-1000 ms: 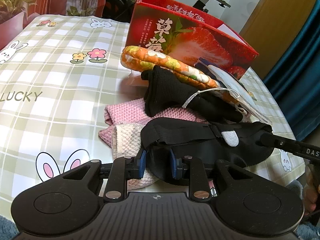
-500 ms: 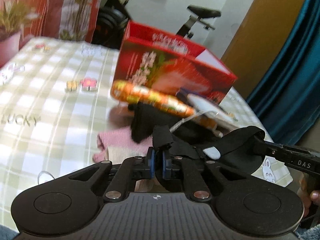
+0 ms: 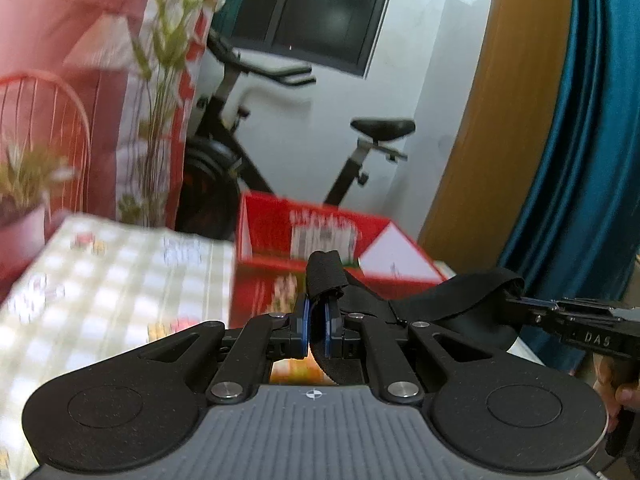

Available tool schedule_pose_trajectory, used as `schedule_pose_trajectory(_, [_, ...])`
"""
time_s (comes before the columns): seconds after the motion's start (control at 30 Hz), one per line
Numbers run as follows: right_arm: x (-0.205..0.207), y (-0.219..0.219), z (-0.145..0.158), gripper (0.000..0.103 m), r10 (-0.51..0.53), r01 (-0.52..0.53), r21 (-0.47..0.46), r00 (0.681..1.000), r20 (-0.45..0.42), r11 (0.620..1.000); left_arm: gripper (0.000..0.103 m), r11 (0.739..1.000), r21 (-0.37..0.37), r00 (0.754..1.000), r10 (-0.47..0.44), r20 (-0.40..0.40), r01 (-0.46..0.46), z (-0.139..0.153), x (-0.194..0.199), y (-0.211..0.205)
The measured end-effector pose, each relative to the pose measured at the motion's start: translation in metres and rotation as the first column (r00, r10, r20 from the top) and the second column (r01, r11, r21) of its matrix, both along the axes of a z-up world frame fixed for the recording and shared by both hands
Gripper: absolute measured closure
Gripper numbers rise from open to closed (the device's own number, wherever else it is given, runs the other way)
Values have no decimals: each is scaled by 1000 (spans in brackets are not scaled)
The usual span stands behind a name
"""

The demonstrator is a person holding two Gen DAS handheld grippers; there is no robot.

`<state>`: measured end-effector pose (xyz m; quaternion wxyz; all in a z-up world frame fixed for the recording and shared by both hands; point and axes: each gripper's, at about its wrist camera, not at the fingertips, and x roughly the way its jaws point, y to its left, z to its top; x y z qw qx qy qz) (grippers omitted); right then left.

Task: Organize soft objects
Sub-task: 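Lift the black strap with the left gripper toward the red box, then open the left gripper to drop the black strap into the red box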

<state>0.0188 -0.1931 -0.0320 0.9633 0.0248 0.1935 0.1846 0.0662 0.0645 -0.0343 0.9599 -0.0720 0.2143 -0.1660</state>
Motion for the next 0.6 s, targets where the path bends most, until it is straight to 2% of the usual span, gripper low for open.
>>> schedule_pose_trajectory(0.1, [28,1,11,96,-7,8,-29,999,43,1000,95,997,68,998,24,66,-28,16,26,-14])
schedule_pose_trajectory(0.2, [63,1,18,96,-29,32,-51,997,69,998,95,994,103,994,38,103,-48,26,53,-27])
schedule_pose_trajectory(0.33, [121,6,17,96,-60,69,-97,995,85,993,95,980,185,990,46,136,-71,34,98,-49])
schedule_pose_trajectory(0.47, [167,6,5,96,-102,104,-99,994,28,990,95,968,235,992,61,113,-87,31,132,-65])
schedule_pose_trajectory(0.6, [198,8,-15,96,-116,110,-131,992,-41,985,95,955,285,996,63,57,-76,12,160,-80])
